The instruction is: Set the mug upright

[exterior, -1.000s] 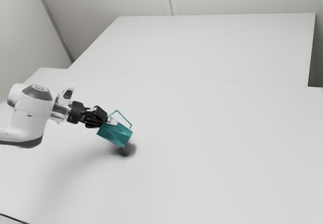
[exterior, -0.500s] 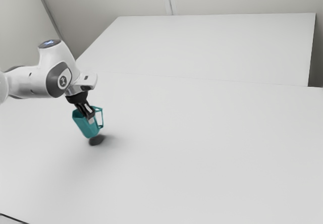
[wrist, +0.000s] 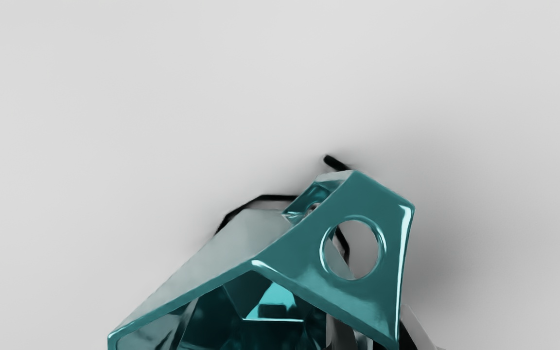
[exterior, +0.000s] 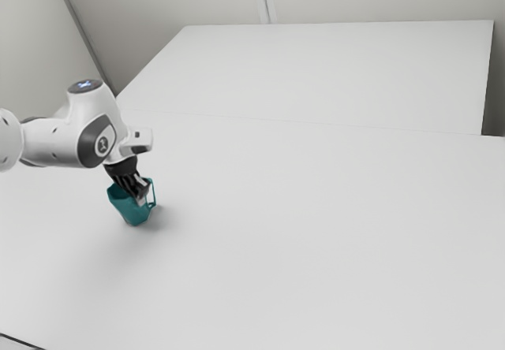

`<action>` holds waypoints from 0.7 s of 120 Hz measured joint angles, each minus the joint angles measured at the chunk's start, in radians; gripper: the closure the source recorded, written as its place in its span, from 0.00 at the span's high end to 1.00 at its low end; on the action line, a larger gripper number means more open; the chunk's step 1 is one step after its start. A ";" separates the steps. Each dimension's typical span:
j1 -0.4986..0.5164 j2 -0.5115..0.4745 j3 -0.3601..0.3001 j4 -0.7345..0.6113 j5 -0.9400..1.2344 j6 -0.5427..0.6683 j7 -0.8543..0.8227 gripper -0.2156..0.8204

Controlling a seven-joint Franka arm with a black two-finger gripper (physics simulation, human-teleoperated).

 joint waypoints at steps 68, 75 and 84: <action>0.009 -0.078 -0.032 0.430 0.054 -0.332 -0.095 0.75; -0.002 -0.091 -0.048 0.529 0.051 -0.431 -0.111 0.76; -0.075 -0.102 -0.054 0.618 0.025 -0.546 -0.132 0.77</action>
